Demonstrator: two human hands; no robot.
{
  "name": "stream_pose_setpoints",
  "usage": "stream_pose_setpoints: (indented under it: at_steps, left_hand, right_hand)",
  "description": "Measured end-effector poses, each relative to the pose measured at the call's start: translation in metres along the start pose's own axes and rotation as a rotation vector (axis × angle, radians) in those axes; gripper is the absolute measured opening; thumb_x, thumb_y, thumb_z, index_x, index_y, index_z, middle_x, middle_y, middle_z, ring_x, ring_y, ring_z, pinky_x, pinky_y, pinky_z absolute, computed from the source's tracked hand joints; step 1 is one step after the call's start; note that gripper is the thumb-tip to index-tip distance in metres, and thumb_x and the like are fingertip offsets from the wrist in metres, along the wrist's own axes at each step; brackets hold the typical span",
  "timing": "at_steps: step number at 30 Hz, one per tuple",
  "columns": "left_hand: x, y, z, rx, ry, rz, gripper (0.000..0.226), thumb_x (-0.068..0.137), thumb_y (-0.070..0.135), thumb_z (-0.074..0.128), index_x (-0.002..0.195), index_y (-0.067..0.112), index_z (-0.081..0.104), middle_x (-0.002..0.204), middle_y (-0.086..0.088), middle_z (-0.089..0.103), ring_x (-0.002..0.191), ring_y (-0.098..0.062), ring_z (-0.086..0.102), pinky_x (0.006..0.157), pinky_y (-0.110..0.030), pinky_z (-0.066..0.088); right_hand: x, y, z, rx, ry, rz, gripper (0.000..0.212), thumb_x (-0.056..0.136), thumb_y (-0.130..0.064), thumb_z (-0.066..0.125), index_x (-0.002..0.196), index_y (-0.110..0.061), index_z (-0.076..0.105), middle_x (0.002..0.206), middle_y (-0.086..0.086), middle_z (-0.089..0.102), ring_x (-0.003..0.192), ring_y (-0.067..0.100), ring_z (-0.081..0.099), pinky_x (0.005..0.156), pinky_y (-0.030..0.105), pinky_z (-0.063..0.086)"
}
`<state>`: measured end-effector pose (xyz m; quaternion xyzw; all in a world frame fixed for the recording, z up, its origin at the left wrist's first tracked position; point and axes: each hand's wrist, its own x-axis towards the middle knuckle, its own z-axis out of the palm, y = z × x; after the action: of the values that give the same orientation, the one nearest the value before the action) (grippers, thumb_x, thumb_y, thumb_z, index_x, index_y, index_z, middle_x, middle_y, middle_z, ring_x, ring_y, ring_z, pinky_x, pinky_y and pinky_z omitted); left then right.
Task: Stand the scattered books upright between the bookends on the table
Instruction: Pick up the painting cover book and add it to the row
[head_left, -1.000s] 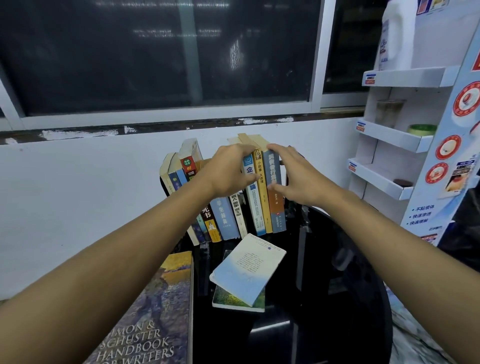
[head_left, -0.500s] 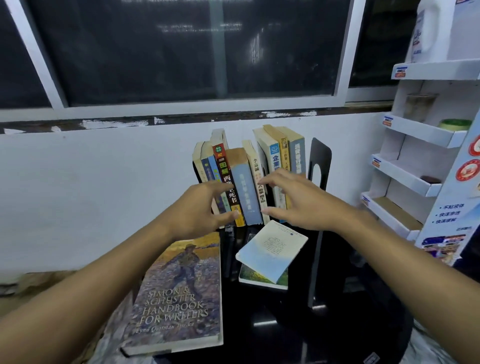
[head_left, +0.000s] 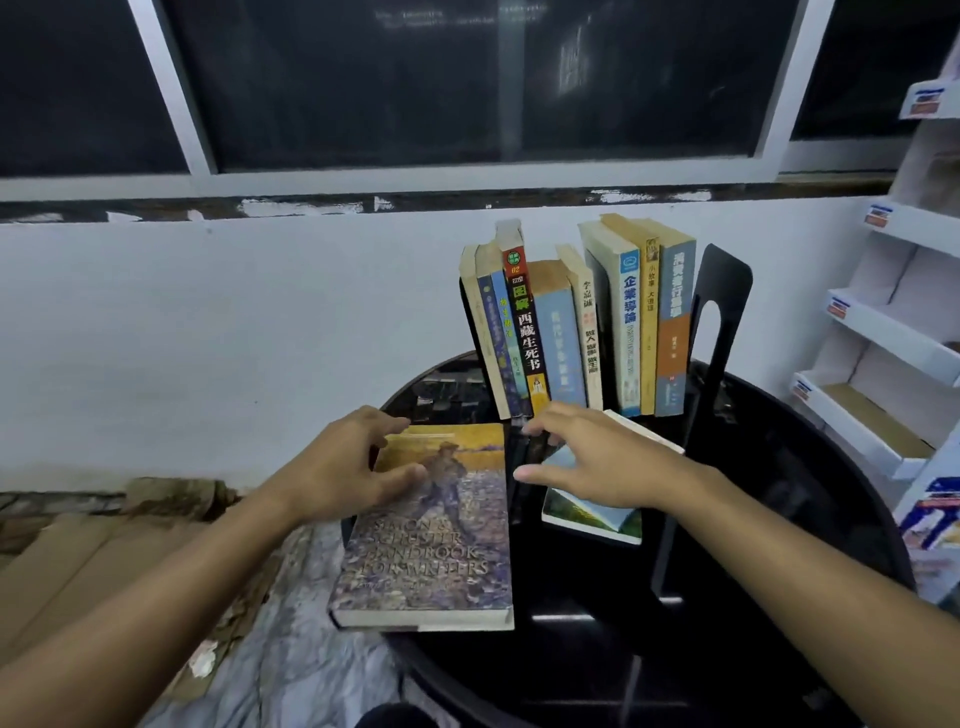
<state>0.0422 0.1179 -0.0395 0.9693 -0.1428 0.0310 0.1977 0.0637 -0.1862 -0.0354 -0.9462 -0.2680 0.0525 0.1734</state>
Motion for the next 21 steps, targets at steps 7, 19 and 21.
stream_pose_setpoints:
  at_steps: [7, 19, 21]
  left_hand:
    - [-0.013, -0.024, 0.008, -0.016, -0.038, -0.114, 0.065, 0.084, 0.066, 0.062, 0.132, 0.021, 0.064, 0.120, -0.003, 0.057, 0.106, -0.016, 0.061, 0.087, -0.024, 0.044]
    - [-0.011, -0.039, 0.019, -0.197, -0.065, -0.116, 0.094, 0.079, 0.086, 0.048, 0.074, -0.008, 0.048, 0.078, -0.021, 0.048, 0.070, -0.022, 0.045, 0.067, -0.029, 0.031]
    - [-0.012, -0.036, 0.020, -0.235, -0.050, -0.115, 0.083, 0.079, 0.077, 0.054, 0.073, -0.005, 0.047, 0.078, -0.013, 0.041, 0.069, -0.019, 0.038, 0.062, -0.024, 0.027]
  right_hand:
    - [0.018, -0.010, 0.023, -0.084, -0.110, 0.068, 0.078, 0.087, -0.081, 0.038, 0.133, -0.020, 0.057, 0.136, 0.000, 0.050, 0.127, 0.019, 0.043, 0.108, 0.049, 0.039]
    - [0.031, -0.011, 0.034, -0.020, -0.079, 0.074, 0.066, 0.083, -0.081, 0.039, 0.106, -0.022, 0.058, 0.102, -0.007, 0.050, 0.099, 0.012, 0.052, 0.097, 0.044, 0.044]
    - [0.033, -0.010, 0.035, 0.003, -0.070, 0.072, 0.066, 0.082, -0.082, 0.041, 0.106, -0.023, 0.058, 0.103, -0.008, 0.051, 0.100, 0.013, 0.053, 0.097, 0.044, 0.045]
